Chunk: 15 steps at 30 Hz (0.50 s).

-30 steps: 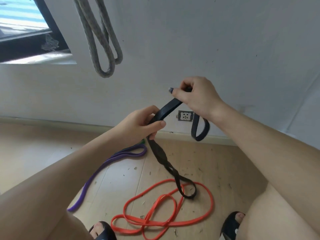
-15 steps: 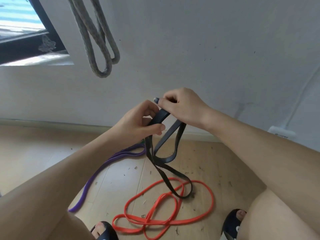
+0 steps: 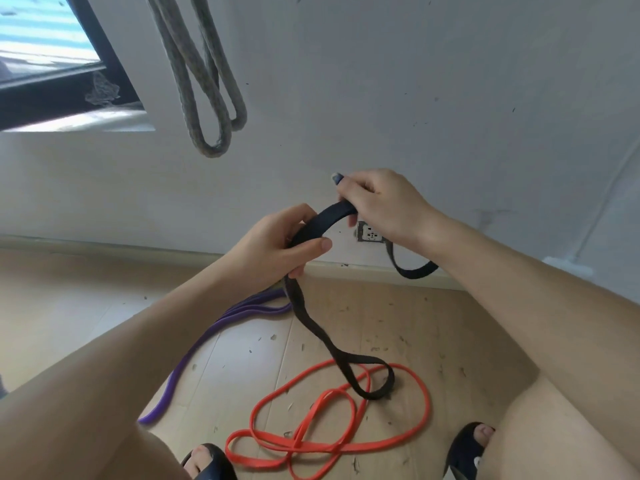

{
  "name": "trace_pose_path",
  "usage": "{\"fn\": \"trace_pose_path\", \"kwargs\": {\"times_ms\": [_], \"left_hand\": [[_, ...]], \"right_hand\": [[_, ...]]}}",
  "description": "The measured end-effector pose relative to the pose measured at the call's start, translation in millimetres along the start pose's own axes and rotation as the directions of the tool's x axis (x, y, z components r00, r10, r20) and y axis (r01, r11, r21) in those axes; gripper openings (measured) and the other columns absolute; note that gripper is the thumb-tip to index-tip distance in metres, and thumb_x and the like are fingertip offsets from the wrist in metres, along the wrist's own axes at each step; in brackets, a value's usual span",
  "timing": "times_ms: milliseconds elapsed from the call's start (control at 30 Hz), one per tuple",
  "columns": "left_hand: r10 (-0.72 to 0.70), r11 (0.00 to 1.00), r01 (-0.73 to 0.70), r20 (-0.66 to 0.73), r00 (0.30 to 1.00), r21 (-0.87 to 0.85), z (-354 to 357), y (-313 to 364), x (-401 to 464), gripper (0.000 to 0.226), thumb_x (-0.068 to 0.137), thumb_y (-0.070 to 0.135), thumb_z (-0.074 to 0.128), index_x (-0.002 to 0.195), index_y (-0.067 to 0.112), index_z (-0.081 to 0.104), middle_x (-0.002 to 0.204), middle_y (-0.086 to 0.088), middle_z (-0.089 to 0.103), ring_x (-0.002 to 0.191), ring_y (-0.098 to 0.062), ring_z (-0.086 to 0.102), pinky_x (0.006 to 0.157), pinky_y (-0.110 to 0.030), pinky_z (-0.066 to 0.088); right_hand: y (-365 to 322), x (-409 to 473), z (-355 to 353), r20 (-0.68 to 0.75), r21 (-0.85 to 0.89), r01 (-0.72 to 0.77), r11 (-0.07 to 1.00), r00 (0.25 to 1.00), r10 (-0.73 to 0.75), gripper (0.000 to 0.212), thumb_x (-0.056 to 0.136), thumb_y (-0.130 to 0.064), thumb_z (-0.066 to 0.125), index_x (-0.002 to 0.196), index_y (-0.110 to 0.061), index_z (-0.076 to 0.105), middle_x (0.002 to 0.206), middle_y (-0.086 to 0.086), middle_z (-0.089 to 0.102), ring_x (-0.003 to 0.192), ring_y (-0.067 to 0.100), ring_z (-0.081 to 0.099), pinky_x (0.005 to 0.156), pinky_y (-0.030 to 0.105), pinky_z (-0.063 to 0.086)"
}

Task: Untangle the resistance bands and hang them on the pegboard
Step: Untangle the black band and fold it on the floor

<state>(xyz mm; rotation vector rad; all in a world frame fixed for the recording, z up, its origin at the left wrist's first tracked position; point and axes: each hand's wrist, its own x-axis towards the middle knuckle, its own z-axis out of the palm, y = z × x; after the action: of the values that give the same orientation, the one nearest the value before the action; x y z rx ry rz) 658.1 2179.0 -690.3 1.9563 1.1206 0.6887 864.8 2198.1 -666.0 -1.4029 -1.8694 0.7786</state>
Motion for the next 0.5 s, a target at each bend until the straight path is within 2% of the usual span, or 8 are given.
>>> {"fn": "trace_pose_path", "kwargs": {"times_ms": [100,167,233,367,500], "left_hand": [[0.018,0.999,-0.017,0.017,1.000,-0.030,3,2,-1,0.010,0.101,0.023,0.063,0.100,0.029,0.055,0.067,0.010,0.058,0.063,-0.013,0.056,0.064,-0.033,0.051],[0.033,0.997,-0.030,0.037,0.999,-0.077,5,2,-2,0.015,0.101,0.019,0.061,0.104,0.032,0.055,0.074,0.010,0.056,0.066,-0.017,0.055,0.066,-0.036,0.051],[0.027,0.994,-0.022,0.049,0.998,-0.103,5,2,-4,0.014,0.100,0.019,0.062,0.110,0.027,0.056,0.075,0.004,0.055,0.065,-0.019,0.054,0.065,-0.039,0.052],[-0.032,0.987,0.041,0.055,0.998,-0.157,-1,3,-6,0.019,0.098,0.023,0.068,0.112,0.016,0.058,0.073,0.000,0.063,0.067,-0.020,0.062,0.074,-0.043,0.058],[-0.086,0.976,0.111,0.138,0.987,-0.189,-5,7,-8,0.033,0.096,0.040,0.066,0.115,0.015,0.058,0.081,-0.006,0.067,0.083,-0.024,0.071,0.093,-0.044,0.059]], "right_hand": [[-4,-7,14,0.077,-0.030,0.030,0.999,0.997,-0.028,0.058,0.106,-0.052,0.042,0.072,-0.008,0.061,0.059,-0.007,0.056,0.052,0.004,0.047,0.058,0.026,0.040],[-6,-9,21,0.076,-0.095,0.082,0.992,0.994,-0.075,0.054,0.103,-0.051,0.049,0.070,-0.009,0.059,0.058,-0.005,0.049,0.051,0.006,0.043,0.054,0.025,0.035],[-7,-8,21,0.054,-0.107,0.102,0.989,0.994,-0.097,0.052,0.101,-0.048,0.056,0.070,-0.006,0.058,0.056,-0.006,0.044,0.050,0.008,0.039,0.051,0.023,0.032],[-10,-6,12,0.002,0.007,0.075,0.997,0.997,-0.075,0.051,0.099,-0.043,0.062,0.067,-0.004,0.057,0.055,-0.003,0.041,0.052,0.012,0.040,0.054,0.026,0.034],[-12,-3,5,-0.078,0.124,0.043,0.991,0.996,-0.034,0.048,0.098,-0.040,0.064,0.064,-0.008,0.052,0.052,-0.007,0.036,0.052,0.012,0.036,0.056,0.027,0.034]]}}
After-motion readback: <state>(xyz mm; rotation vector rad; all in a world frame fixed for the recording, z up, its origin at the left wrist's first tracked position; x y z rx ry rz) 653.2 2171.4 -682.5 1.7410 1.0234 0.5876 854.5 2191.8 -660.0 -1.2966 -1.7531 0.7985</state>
